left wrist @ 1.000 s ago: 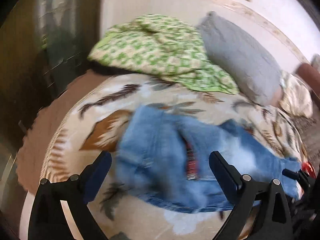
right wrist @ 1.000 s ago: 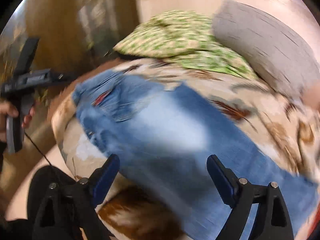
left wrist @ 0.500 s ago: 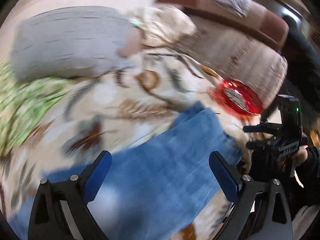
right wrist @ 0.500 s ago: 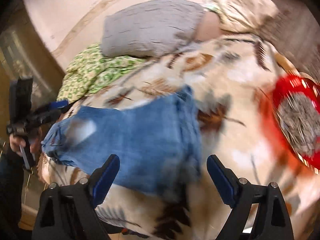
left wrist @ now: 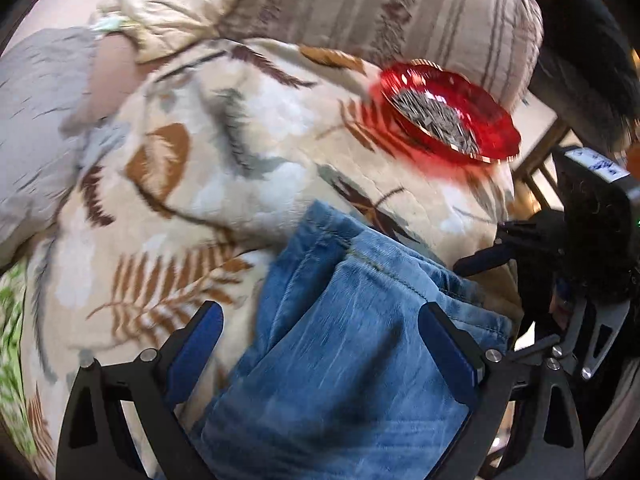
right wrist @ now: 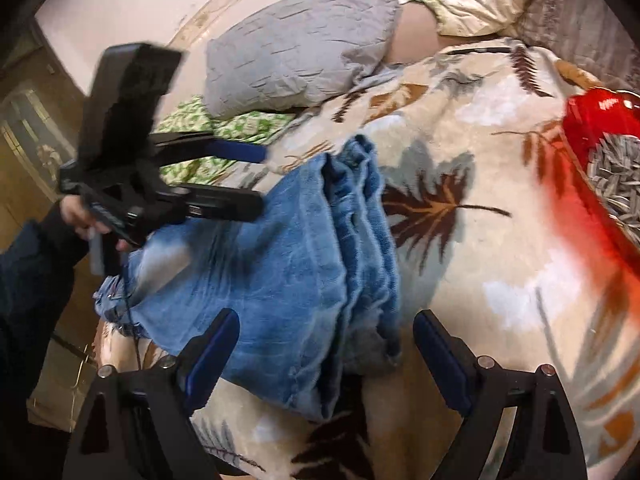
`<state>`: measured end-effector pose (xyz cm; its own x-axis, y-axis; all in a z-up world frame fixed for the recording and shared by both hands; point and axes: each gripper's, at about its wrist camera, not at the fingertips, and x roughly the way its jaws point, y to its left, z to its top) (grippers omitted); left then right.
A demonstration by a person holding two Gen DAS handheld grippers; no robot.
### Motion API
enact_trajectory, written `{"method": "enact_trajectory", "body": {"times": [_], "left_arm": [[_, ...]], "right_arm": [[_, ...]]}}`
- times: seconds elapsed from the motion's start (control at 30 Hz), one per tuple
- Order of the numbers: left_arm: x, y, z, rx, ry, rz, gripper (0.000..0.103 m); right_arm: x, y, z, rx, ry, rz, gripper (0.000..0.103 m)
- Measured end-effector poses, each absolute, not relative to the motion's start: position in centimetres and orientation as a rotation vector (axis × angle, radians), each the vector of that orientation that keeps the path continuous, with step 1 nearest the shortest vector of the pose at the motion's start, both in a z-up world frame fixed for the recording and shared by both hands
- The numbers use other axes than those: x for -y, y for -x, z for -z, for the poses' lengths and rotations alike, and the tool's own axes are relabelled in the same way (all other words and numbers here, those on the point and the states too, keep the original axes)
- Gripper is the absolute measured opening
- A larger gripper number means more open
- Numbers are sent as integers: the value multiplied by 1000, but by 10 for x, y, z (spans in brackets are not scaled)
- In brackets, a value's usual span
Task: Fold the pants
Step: 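Grasp the stacked leg hems with the left gripper and lift them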
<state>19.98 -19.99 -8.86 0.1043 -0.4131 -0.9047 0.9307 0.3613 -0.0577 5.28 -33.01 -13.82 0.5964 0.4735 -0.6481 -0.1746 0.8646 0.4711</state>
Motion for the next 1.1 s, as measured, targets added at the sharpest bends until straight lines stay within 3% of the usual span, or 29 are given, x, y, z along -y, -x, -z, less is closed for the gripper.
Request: {"method": "enact_trajectory", "body": {"times": [0.27,0.33,0.37,0.43,0.5,0.53,0.57,1.1], "left_arm": [[225,-218,116,-1140,-609,1177,97],[227,-219,119,-1170,-586,1186,82],[227,-219,121,-1188,-579,1181,69],[225,-216,123,-1198,-594,1168,55],[225,-211,123,-1188,-640,1160,30],[222,-207,121,-1172,-656,1153,27],[220,-205,118,-1160,-655,1152,24],[210,-196,95,-1029,-541,1103,11]], "right_arm": [[320,-53,147,-871,-342,-379,87],[317,-53,147,-873,-306,-359,76],[315,-53,146,-875,-283,-340,71],[316,-53,145,-873,-252,-302,42],[322,-53,145,-870,-268,-291,30],[324,-53,144,-863,-282,-299,20],[324,-52,141,-853,-280,-307,18],[314,-41,121,-779,-258,-288,11]]}}
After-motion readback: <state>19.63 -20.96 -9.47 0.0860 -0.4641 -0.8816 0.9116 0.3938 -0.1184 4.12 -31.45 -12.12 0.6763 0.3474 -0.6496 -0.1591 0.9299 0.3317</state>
